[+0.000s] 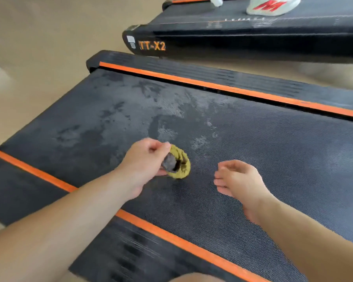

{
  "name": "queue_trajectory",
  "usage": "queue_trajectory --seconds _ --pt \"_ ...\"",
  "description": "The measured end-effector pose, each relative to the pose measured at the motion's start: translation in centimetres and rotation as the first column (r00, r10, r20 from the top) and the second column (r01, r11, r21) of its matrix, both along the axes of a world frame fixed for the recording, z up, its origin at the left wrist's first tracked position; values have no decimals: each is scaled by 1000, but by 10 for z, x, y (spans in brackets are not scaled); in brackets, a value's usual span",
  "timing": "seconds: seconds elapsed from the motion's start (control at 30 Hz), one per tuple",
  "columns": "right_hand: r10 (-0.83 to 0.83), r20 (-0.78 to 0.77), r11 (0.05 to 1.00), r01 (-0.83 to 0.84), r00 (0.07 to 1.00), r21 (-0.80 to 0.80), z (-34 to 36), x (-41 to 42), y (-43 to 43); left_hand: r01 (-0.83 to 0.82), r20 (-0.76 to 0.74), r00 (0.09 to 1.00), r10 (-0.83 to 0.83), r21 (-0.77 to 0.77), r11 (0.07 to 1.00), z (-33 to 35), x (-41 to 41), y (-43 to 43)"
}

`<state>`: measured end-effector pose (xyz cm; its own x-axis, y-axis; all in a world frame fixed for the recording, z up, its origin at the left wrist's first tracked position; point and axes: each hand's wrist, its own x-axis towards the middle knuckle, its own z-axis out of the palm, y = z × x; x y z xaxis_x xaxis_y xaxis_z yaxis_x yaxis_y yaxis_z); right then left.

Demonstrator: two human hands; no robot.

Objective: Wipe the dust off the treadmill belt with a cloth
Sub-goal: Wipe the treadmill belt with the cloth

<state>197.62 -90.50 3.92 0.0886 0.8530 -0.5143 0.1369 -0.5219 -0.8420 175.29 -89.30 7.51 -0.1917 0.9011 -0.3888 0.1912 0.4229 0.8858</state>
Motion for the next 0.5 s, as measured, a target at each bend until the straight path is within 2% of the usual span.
queue_trajectory --seconds 0.03,0.07,0.1,0.13,0.17,0.2,0.27,0.33,0.5 --pt "92 181 993 -104 979 55 -1 -4 -1 43 -120 992 -34 72 997 7 -7 1" --pt "214 389 964 -259 896 66 -3 -5 -2 120 -278 958 -76 142 983 12 -13 0" --pt "341 565 909 -417 752 6 -7 -6 -3 227 -441 889 -125 186 956 14 -15 -2" --pt "461 657 842 -527 597 -112 -10 -6 -6 341 -568 804 -175 200 919 13 -16 -7" --pt "560 676 779 -582 479 -232 -13 -6 -10 443 -646 727 -235 180 878 7 -15 -12" --pt "635 659 727 -601 404 -332 -17 -6 -15 525 -685 660 -309 127 842 -1 -13 -20" --pt "694 657 665 -612 295 -428 -25 -6 -24 624 -712 541 -448 -17 781 -24 -12 -35" --pt "685 693 650 -620 226 -440 -31 -8 -27 677 -775 423 -470 -74 732 -43 -13 -43" --pt "686 691 660 -594 227 -460 -31 -13 -22 811 -827 229 -513 -130 571 -77 -9 -49"
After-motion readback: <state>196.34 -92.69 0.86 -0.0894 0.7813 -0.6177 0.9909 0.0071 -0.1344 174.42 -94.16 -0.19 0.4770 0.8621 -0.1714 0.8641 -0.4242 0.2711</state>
